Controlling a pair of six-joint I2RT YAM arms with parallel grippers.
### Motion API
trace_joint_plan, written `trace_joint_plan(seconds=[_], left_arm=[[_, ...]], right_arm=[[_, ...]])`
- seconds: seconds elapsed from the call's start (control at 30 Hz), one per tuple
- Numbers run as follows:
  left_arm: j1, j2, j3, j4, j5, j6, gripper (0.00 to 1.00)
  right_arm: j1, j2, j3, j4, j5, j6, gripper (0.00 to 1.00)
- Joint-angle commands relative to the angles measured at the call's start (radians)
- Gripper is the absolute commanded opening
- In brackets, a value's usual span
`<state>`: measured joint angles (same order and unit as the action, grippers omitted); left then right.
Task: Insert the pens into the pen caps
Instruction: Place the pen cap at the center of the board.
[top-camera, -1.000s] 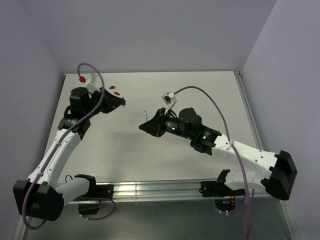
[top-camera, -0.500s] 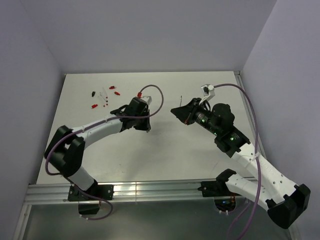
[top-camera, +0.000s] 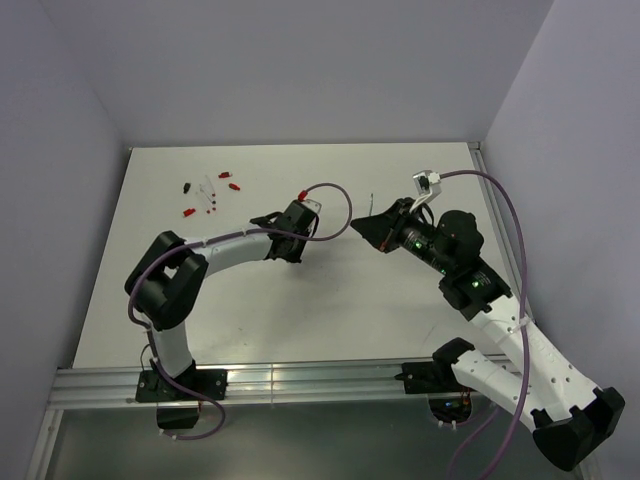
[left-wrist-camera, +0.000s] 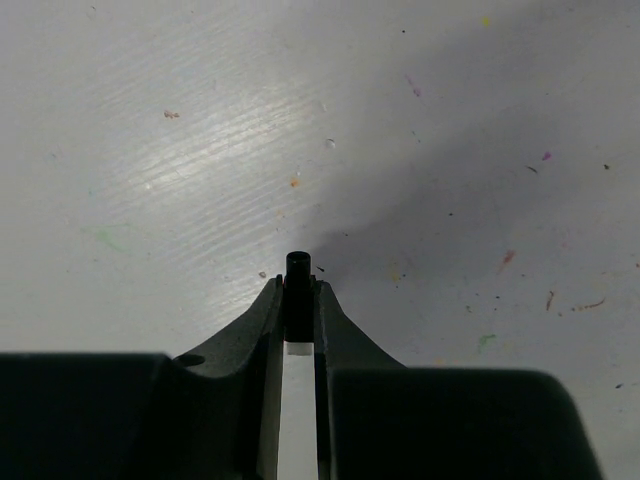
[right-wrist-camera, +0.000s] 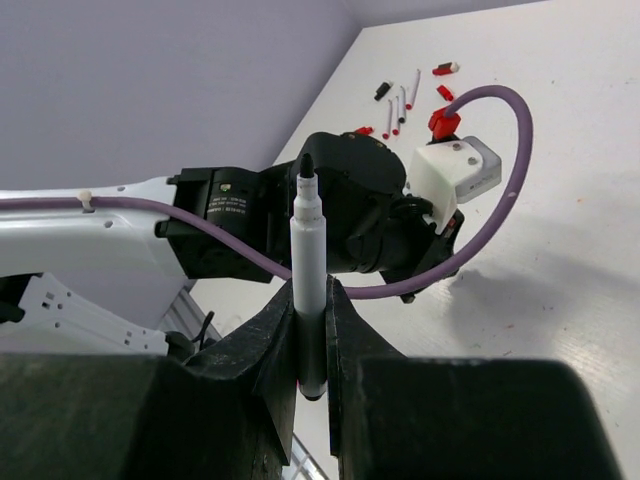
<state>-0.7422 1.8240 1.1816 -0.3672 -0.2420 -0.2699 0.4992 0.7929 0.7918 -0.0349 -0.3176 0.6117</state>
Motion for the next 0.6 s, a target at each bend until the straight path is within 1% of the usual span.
trace_joint_plan(seconds=[0.0,0.03,0.1,0.13,0.2,0.3,0.4,0.43,0.47,0.57], left_arm=[[-0.002,0.020,0.055,0.010,-0.046,0.077,0.13],[0.000,0.024,0.058,0.005,-0.043,0.078,0.18],[0.000,0.029,0.059,0.001,-0.043,0.074,0.22],[0.000,0.034,0.059,-0.004,-0.039,0.071,0.28],[0.000,0.046,0.061,-0.010,-0.048,0.063,0.32],[0.000,0.054,0.058,-0.015,-0.057,0.054,0.46],[0.000,0.040,0.056,-0.012,-0.068,0.032,0.48],[0.000,0.019,0.055,-0.010,-0.085,0.011,0.52],[0.000,0.006,0.055,-0.010,-0.094,-0.001,0.54],[0.000,-0.034,0.078,-0.025,-0.150,-0.069,0.54]], right_arm=[[-0.010,-0.011,-0.003,0.029,-0.020,-0.012,0.00],[-0.011,-0.012,-0.002,0.026,-0.018,-0.013,0.00],[-0.013,-0.015,-0.003,0.026,-0.015,-0.016,0.00],[-0.013,-0.015,-0.003,0.024,-0.015,-0.017,0.00],[-0.014,-0.015,-0.005,0.023,-0.017,-0.017,0.00],[-0.016,-0.021,-0.017,0.027,-0.020,-0.009,0.00],[-0.016,-0.024,-0.023,0.026,-0.023,-0.007,0.00],[-0.016,-0.026,-0.023,0.023,-0.023,-0.007,0.00],[-0.016,-0.027,-0.023,0.021,-0.023,-0.010,0.00],[-0.016,-0.029,-0.023,0.018,-0.023,-0.012,0.00]])
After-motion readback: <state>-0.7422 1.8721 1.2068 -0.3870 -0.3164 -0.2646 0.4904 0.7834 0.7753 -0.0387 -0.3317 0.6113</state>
